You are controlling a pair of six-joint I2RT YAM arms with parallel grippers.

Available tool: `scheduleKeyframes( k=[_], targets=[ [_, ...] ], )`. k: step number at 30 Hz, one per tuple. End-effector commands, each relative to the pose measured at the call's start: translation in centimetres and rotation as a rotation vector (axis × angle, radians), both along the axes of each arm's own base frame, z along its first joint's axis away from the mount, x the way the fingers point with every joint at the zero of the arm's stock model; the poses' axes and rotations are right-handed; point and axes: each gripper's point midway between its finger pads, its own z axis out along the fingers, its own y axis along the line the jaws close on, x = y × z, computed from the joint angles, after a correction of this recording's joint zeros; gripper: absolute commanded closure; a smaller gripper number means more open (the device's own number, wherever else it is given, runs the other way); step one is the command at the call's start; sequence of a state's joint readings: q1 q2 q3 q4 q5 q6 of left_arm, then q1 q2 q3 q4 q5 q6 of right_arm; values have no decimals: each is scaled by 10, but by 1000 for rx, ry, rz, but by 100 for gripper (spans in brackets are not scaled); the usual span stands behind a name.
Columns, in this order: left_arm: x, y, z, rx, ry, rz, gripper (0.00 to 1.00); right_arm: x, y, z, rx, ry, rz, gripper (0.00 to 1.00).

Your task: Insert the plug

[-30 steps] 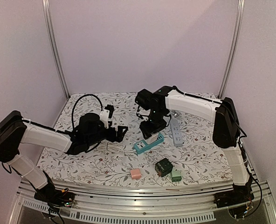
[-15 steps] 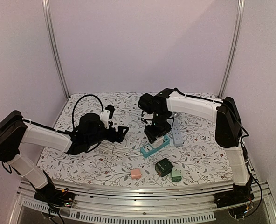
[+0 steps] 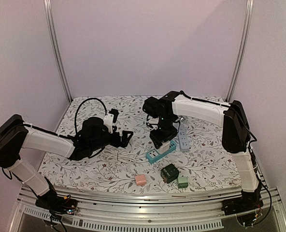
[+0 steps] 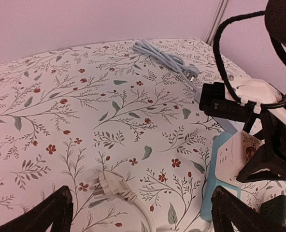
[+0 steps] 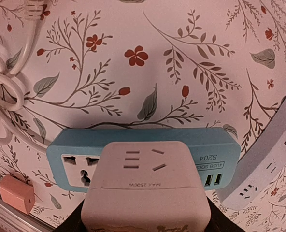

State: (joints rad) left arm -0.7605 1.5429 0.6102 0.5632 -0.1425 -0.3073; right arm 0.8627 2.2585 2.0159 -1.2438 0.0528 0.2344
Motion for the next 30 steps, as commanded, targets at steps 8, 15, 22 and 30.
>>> scheduleKeyframes(
  k=[8, 15, 22, 30],
  targets=[
    [3, 8, 5, -10, -16, 23, 1, -2, -11, -68, -101, 130, -7, 100],
    [4, 11, 4, -1, -22, 37, 1, 0, -11, -95, -124, 146, -24, 100],
    [6, 20, 6, 10, -40, 77, 1, -2, -13, -117, -136, 156, -49, 100],
    [5, 36, 12, -7, -70, 141, 1, 1, -7, -99, -144, 70, -49, 100]
  ],
)
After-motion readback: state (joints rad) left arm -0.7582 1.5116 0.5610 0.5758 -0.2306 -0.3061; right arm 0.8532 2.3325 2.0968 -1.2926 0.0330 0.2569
